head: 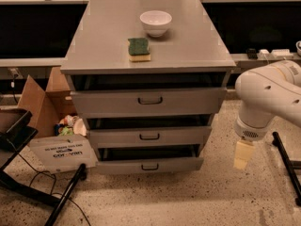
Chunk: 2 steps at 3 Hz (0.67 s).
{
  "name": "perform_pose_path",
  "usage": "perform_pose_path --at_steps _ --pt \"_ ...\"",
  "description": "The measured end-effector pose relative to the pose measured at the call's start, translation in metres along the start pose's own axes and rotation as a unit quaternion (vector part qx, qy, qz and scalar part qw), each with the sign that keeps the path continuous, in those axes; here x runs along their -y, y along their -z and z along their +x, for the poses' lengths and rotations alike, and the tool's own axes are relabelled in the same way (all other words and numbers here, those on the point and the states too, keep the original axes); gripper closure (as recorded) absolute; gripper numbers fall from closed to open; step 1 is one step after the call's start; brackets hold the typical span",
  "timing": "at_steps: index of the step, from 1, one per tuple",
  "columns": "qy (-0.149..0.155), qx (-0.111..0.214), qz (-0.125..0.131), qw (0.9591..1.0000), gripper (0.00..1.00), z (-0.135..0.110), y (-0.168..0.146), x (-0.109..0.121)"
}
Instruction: Open bottom drawer
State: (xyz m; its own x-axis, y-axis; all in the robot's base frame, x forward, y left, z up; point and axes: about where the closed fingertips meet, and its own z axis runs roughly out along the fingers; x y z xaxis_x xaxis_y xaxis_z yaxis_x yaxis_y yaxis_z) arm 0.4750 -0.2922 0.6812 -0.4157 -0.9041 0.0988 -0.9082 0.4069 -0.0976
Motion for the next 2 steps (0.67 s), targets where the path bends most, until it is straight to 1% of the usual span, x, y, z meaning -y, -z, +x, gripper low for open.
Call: perform_pose_path --at_steps 1,2 --pt "0.009 0.029 -0.010 0.9995 0.00 -0.023 -0.042 0.002" --pt "0.029 0.067 -0.020 0.9971 0.00 -0.063 -0.123 0.012"
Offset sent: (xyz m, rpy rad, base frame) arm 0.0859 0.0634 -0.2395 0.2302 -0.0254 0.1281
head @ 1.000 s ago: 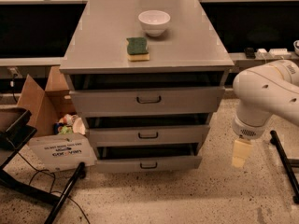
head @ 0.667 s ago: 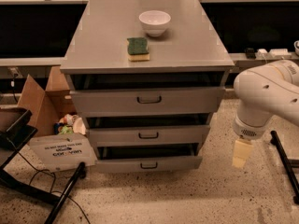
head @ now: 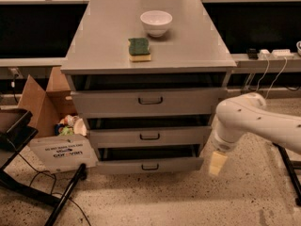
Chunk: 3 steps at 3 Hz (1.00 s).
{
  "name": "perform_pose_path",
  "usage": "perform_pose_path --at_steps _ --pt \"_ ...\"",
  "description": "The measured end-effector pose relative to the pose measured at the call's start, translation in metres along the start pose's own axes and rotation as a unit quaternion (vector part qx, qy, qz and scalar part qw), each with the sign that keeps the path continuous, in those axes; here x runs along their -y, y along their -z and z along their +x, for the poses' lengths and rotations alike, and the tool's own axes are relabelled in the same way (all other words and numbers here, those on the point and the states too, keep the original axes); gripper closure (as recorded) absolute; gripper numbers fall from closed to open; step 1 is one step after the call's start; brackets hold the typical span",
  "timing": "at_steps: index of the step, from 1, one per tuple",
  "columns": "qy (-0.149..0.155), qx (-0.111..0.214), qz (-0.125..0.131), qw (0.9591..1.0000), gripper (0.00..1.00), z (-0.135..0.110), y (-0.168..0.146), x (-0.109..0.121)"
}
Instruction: Open bottom drawer
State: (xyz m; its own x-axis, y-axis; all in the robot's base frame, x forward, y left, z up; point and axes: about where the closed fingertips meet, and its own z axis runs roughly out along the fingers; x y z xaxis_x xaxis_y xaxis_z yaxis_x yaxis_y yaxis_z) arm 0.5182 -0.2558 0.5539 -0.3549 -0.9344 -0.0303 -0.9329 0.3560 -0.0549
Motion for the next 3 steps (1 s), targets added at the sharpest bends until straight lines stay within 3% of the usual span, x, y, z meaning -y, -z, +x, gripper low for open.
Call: perform_pose_path --at_steps 2,3 --pt "0.036 0.030 -0.018 0.9987 0.00 -0.035 -0.131 0.029" --pt "0.036 0.030 -0.018 0.9987 0.00 -0.035 -0.131 0.029"
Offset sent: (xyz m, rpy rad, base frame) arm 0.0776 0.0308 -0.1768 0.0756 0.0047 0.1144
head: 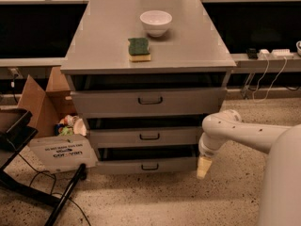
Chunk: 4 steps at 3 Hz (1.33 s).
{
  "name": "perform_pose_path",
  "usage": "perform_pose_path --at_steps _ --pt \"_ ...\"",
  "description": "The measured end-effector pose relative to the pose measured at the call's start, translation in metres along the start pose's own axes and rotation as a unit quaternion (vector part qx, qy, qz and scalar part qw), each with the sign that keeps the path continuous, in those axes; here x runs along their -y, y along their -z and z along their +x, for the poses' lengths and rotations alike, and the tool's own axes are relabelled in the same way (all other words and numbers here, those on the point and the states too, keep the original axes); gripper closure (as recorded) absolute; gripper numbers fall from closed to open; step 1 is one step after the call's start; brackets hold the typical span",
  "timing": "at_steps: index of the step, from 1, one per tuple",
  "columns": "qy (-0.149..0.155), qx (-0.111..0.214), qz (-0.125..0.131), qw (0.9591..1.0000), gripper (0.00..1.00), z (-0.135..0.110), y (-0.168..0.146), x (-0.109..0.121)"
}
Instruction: Open bottom drawer
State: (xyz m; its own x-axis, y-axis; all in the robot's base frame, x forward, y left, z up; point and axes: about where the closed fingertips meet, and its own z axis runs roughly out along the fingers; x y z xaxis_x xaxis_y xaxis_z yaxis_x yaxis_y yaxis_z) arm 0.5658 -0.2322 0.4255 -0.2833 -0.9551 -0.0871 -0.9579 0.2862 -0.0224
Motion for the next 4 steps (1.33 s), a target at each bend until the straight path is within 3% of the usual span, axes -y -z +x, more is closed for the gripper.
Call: perform_pose_path --at_steps 1,2,4 --pt "0.028 -0.013 -0.012 0.9994 0.00 -0.003 -0.030 -0.015" --pt "0.061 -0.031 -0.016 0.9975 0.00 -0.011 -0.077 -0.014" --pt "0.100 -0.036 -0.003 0.9943 0.00 -0.024 -0.150 0.028"
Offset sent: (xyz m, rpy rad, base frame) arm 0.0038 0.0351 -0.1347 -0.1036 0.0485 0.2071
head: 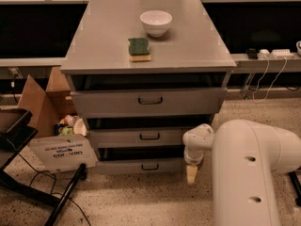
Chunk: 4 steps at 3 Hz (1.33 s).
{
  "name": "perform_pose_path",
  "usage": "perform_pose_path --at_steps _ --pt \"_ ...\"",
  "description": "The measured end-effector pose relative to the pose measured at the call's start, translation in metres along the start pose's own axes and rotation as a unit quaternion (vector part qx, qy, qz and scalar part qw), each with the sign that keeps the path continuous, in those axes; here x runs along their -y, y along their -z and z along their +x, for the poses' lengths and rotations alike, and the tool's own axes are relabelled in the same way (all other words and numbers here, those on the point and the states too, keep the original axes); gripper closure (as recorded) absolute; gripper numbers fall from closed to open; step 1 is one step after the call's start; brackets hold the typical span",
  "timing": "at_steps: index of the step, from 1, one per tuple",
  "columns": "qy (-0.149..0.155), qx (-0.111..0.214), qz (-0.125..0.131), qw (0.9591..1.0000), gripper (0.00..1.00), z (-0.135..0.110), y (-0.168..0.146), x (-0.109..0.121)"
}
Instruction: Open bottom drawer
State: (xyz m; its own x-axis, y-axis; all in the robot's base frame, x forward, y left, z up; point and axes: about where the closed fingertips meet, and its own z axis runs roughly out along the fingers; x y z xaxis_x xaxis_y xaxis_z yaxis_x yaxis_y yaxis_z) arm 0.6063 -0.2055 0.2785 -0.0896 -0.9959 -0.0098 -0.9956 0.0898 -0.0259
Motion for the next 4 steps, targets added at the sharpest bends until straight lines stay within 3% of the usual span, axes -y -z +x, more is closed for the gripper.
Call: perform_pose_path --at_steps 1,3,4 --pt "-0.003 0.011 -0.004 0.9999 0.00 -0.004 -0.025 0.017" --pt "-0.011 0.043 -0.035 0.9984 0.00 -0.010 -0.074 0.022" --pt "-0.018 0.055 -0.060 0.9965 0.14 -0.010 -0.093 0.005"
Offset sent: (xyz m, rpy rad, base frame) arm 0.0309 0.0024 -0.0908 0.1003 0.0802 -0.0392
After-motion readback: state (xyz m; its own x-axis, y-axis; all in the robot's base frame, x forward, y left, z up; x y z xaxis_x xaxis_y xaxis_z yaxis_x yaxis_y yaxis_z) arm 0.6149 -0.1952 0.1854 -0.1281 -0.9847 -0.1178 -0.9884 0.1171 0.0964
